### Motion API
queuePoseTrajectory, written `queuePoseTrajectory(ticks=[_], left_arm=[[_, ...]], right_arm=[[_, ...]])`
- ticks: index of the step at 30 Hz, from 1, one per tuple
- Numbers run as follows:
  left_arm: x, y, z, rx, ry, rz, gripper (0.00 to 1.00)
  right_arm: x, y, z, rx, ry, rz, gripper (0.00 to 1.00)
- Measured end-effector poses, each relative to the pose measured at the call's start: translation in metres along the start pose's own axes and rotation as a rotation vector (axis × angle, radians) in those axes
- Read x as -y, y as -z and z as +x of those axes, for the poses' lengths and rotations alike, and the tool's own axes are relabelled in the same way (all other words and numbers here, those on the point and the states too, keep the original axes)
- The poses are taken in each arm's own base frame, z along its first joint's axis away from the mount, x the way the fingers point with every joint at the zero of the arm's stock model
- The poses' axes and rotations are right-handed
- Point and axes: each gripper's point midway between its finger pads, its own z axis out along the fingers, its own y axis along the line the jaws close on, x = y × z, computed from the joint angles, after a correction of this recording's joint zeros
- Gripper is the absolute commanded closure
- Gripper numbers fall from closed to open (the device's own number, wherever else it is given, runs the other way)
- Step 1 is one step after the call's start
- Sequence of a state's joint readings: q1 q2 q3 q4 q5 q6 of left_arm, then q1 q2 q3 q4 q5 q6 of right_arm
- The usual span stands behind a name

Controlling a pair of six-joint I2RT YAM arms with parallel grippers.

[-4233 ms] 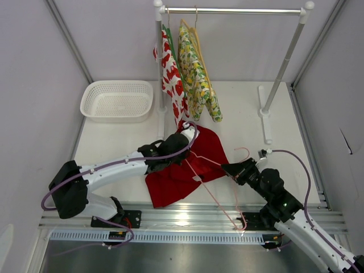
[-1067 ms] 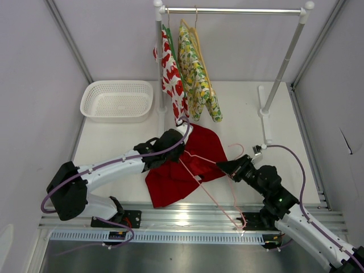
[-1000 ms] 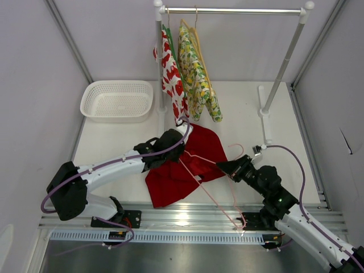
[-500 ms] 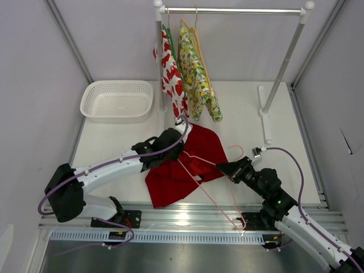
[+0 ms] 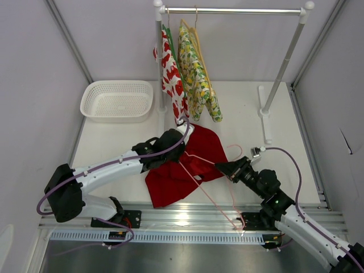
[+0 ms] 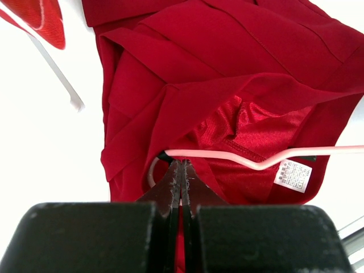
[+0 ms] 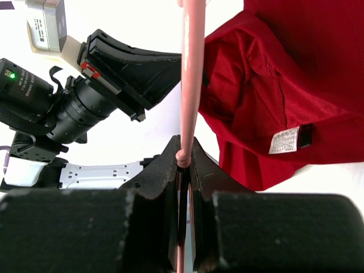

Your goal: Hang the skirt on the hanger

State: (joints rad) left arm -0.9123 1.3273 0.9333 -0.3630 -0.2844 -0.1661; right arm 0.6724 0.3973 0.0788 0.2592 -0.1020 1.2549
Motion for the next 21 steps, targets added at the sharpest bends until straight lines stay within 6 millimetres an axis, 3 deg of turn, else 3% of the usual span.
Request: queuePoseTrajectory(ticks=[9,21], left_arm=[[0.002,0.001,0.0,0.001,-0.004,0.005,1.0],[0.006,0.009,-0.017,0.05,0.022,0.017,1.0]], right_arm=[[-0.001,-0.003,-0.001,0.018,0.041,-0.033,1.0],[-0.023,-0.002,-0.008,0.068,0.108,-0.133,1.0]])
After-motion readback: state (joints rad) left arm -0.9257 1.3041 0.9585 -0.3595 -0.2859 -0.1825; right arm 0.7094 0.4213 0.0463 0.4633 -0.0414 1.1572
